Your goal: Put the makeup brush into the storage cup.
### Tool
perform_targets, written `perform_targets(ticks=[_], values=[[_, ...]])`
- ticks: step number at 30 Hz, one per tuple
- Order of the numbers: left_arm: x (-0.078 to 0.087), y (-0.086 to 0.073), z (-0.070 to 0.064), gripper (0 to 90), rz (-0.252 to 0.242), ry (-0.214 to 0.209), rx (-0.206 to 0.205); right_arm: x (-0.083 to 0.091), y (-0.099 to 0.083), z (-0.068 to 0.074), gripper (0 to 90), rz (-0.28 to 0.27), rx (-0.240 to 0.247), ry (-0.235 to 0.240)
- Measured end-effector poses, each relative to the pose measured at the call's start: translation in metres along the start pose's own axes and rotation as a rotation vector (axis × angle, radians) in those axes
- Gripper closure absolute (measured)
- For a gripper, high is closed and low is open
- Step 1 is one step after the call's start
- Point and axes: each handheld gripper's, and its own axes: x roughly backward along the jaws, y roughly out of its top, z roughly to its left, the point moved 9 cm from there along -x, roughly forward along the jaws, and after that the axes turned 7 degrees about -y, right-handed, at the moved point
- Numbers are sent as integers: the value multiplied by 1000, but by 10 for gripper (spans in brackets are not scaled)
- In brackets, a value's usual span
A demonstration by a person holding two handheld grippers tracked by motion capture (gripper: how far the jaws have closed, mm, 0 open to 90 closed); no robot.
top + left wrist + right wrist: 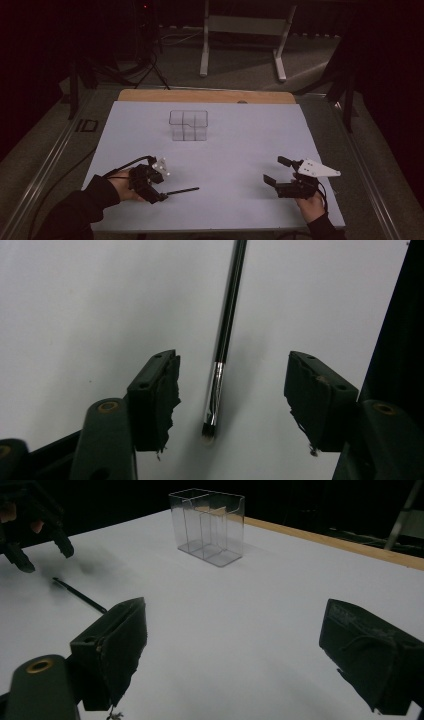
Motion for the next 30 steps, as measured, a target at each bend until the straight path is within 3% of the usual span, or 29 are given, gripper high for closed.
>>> perform_targets(ticks=[5, 13, 20, 23, 30], values=[[-3, -1, -1, 524, 11, -7, -11, 0, 0, 0, 119, -1, 0, 2], [-13, -4, 2, 614, 64, -7, -20, 0, 0, 0, 119, -1, -4, 3], [-18, -3, 4, 641, 111, 26, -37, 0, 0, 0, 119, -2, -7, 5], [-21, -3, 6, 598, 118, 40, -39, 0, 0, 0, 119, -1, -10, 7], [-27, -6, 8, 681, 136, 11, -49, 0, 0, 0, 119, 1, -14, 10]])
